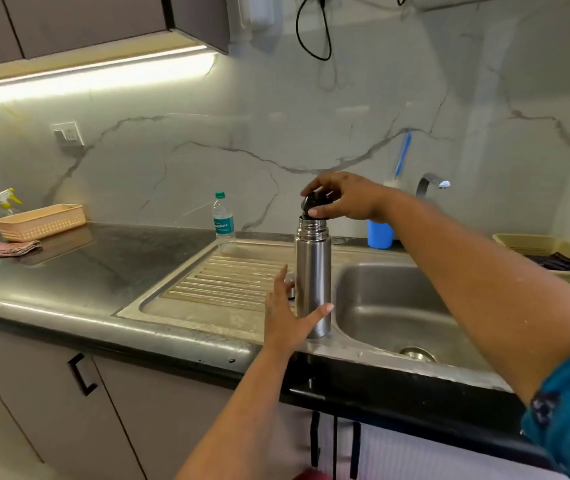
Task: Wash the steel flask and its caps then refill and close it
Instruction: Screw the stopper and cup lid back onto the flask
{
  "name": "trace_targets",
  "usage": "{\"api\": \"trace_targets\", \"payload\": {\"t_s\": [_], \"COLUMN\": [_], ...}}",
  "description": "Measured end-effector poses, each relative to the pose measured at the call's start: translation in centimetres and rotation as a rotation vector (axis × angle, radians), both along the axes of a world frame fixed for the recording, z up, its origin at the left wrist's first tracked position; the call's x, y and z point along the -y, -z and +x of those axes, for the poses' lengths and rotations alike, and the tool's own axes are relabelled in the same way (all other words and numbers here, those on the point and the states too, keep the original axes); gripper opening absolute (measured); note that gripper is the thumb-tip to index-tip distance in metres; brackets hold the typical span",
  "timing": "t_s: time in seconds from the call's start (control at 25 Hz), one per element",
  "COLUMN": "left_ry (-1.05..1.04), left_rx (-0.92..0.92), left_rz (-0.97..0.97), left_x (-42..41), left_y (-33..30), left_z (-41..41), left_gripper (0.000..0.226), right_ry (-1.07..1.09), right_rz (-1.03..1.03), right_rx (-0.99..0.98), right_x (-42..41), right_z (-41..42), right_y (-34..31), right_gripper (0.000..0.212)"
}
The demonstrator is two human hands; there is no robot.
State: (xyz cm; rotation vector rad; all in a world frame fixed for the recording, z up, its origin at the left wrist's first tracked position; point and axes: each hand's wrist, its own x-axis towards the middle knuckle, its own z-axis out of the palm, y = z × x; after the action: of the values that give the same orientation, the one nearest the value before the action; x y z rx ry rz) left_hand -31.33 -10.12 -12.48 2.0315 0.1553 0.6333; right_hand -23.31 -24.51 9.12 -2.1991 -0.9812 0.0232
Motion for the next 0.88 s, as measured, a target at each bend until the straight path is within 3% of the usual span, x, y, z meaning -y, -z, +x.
{"api": "trace_targets", "payload": {"t_s": [0.16, 0.36, 0.48, 0.68, 0.72, 0.8, 0.88], "left_ry": [0.014, 0.067, 0.065, 0.058, 0.059, 0.065, 0.069], "left_rx": [0.05, 0.014, 0.021, 0.02, 0.02, 0.02, 0.016], "left_rz": [0.032, 0.027, 0.024, 0.006, 0.004, 0.006, 0.004], "left_x": [-0.5, -0.7, -0.7, -0.7, -0.7, -0.7, -0.7], "left_y": [0.9, 1.1, 1.1, 1.0, 1.0, 1.0, 1.0], "left_z": [0.9, 1.3, 1.2, 1.2, 1.2, 1.2, 1.2], "left_gripper": [0.09, 0.088, 0.086, 0.087, 0.087, 0.087, 0.088], "right_ry": [-0.106, -0.104, 0.0, 0.318, 0.301, 0.164, -0.067], "right_rz": [-0.245, -0.456, -0.575, -0.642, -0.621, -0.406, -0.188], "right_rx": [-0.059, -0.016, 0.119, 0.419, 0.342, 0.008, -0.221], "right_x": [-0.5, -1.6, -2.5, -4.0, -3.9, -2.9, -1.2], "right_z": [1.0, 1.5, 1.1, 0.6, 0.4, 0.7, 0.8], "right_y": [-1.0, -2.1, -2.3, 0.0, 0.2, -0.2, -1.2], "right_gripper": [0.05, 0.049, 0.049, 0.081, 0.091, 0.097, 0.058]}}
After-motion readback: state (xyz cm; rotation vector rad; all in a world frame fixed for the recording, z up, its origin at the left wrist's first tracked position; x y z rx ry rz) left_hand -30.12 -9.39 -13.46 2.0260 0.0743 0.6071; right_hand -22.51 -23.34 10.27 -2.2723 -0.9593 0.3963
